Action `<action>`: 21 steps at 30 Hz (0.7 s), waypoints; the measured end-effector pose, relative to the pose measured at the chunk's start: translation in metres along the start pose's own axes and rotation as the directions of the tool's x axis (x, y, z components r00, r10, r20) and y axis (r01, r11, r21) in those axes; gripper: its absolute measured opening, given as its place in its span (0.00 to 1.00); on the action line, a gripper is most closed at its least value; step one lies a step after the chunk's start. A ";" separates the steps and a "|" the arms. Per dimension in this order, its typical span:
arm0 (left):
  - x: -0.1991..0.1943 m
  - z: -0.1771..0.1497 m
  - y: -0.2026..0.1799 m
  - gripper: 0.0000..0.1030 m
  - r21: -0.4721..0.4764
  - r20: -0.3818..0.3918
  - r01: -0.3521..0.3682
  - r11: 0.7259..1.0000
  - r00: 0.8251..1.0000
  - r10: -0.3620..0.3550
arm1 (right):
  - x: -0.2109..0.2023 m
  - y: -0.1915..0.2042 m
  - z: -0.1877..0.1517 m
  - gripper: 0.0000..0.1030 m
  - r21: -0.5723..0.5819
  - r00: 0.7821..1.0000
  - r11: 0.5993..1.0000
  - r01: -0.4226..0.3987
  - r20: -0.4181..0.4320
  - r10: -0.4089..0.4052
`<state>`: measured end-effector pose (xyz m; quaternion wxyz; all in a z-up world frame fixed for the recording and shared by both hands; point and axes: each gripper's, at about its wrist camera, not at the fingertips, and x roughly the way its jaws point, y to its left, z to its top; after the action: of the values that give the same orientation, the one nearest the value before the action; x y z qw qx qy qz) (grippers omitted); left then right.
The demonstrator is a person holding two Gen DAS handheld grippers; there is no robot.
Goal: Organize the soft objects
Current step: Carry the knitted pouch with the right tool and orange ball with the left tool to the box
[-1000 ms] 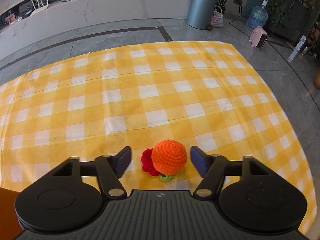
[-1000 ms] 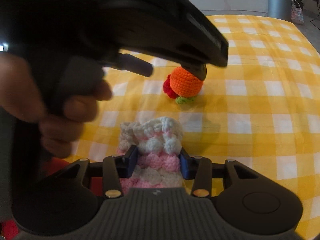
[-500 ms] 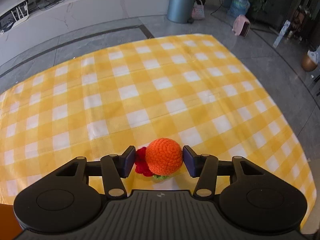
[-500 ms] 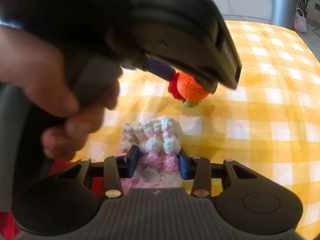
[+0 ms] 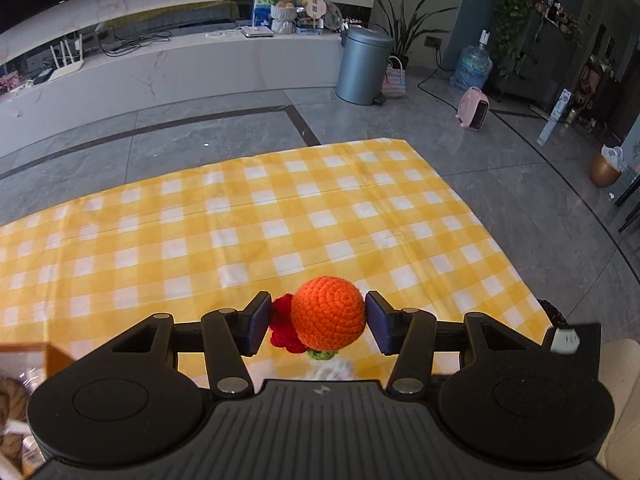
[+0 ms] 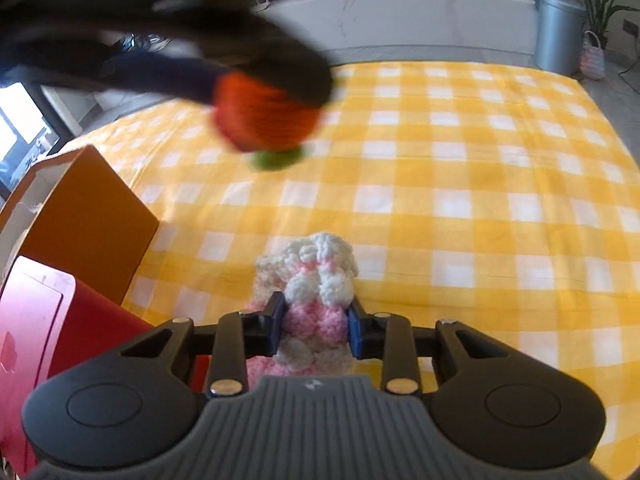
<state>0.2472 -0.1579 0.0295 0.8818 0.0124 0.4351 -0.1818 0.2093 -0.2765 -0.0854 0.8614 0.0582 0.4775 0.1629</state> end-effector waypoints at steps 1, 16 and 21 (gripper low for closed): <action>-0.007 -0.002 0.002 0.57 -0.006 0.006 -0.004 1.000 1.000 0.004 | -0.004 -0.002 -0.001 0.30 0.008 1.000 1.000 0.001 0.011 -0.001; -0.123 -0.033 0.036 0.57 -0.055 0.154 -0.017 0.998 0.988 0.025 | -0.048 -0.027 -0.002 0.30 0.140 0.989 0.985 -0.096 0.125 0.079; -0.153 -0.050 0.060 0.57 -0.066 0.186 -0.034 0.997 0.981 0.046 | -0.083 -0.008 0.002 0.30 0.114 0.961 0.977 -0.182 0.230 0.152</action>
<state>0.1442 -0.0455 0.1081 0.9223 -0.0237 0.3552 -0.1507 0.1716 -0.3114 -0.0197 0.8863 0.1739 0.3822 0.1954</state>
